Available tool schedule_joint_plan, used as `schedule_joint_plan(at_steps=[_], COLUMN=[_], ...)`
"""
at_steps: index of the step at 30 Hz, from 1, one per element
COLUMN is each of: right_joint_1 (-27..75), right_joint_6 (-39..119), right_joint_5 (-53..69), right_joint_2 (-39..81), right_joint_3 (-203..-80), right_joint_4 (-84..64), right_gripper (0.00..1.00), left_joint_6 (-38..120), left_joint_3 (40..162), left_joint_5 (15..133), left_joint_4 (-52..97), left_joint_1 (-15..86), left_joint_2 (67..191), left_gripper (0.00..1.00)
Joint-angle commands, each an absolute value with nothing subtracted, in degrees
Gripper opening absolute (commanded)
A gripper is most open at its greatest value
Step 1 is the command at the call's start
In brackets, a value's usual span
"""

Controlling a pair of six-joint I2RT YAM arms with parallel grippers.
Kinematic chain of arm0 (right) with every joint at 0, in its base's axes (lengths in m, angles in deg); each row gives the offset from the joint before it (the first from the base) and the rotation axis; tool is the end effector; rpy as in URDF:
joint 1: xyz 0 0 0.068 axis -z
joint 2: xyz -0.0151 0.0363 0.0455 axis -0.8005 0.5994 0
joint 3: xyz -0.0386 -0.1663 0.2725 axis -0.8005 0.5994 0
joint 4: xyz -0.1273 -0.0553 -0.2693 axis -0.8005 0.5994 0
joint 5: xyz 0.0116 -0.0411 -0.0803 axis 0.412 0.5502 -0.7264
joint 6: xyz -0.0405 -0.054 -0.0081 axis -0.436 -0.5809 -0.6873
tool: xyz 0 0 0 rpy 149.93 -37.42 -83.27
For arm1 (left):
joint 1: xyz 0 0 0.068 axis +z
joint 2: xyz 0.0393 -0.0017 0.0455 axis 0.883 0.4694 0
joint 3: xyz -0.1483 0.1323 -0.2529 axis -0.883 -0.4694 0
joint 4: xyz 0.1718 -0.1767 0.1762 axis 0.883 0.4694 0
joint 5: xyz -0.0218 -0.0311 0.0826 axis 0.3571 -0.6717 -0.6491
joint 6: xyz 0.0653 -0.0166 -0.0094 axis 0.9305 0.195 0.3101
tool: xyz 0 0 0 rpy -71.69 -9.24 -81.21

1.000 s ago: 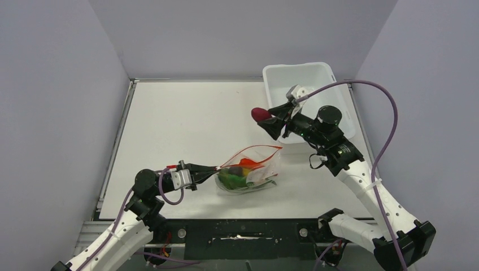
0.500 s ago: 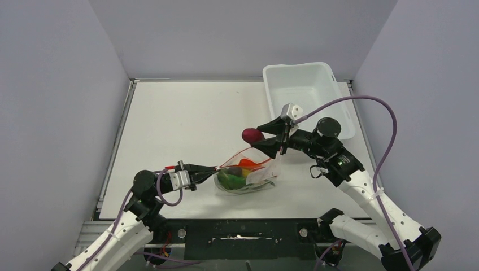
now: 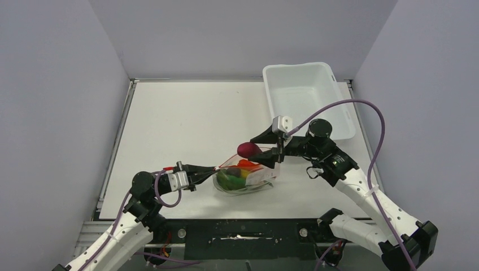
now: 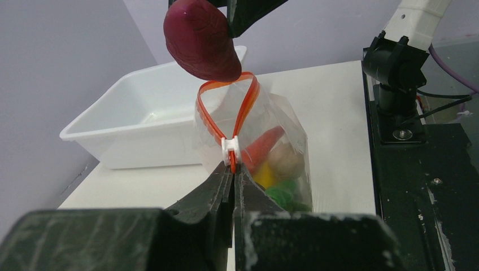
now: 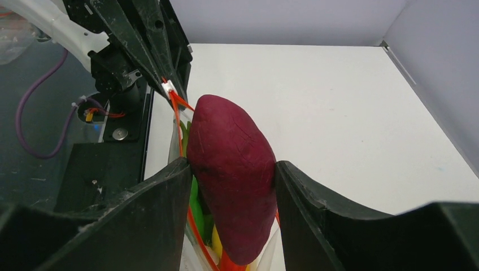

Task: Place the food in the zip-top bag and seal the zipper
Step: Place the fake vegetable in the zipper food storage bag.

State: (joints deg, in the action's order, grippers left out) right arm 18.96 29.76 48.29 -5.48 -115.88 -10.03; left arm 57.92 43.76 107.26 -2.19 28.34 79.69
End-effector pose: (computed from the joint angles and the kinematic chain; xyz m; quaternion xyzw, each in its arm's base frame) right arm 0.1764 0.1692 0.3970 -0.4786 0.5486 0.4548 0.5129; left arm 0.0994 -0.1096 0.2867 0.4529 0.4390 -0.3901 0.6708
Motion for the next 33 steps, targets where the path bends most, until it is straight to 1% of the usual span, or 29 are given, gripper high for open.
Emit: schedule_joint_plan(at_steps=[1,4,13,19,27,33], right_joint_1=[18.42,18.23,17.45,16.36,13.81,12.86], right_joint_6=[25.74,24.3,20.26,19.96,19.47,18.62], right_joint_5=[50.29,51.34,48.42,46.46,43.37,41.1], right_joint_2=[-5.53,-4.99,-1.7,0.11,1.7,0.58], right_joint_3=[-115.66,-115.7,-119.07,-120.29,-122.63,-124.6], right_joint_4=[-7.7,-5.81,1.32,3.42,6.8,8.95], right_gripper=[0.47,0.47,0.48,0.49,0.55,0.64], left_joint_6=[58.09,59.09,59.22,59.28,59.41,59.46], left_joint_3=[44.44,44.78,44.73,44.63,44.2,44.14], left_joint_5=[106.91,107.03,107.5,107.86,107.95,108.04], left_joint_4=[-5.36,-4.44,-4.41,-4.52,-4.58,-4.61], left_joint_1=[28.12,28.1,28.09,28.17,28.13,28.09], left_joint_2=[78.63,78.61,78.8,79.22,79.09,78.96], left_gripper=[0.0,0.0,0.0,0.0,0.0,0.0])
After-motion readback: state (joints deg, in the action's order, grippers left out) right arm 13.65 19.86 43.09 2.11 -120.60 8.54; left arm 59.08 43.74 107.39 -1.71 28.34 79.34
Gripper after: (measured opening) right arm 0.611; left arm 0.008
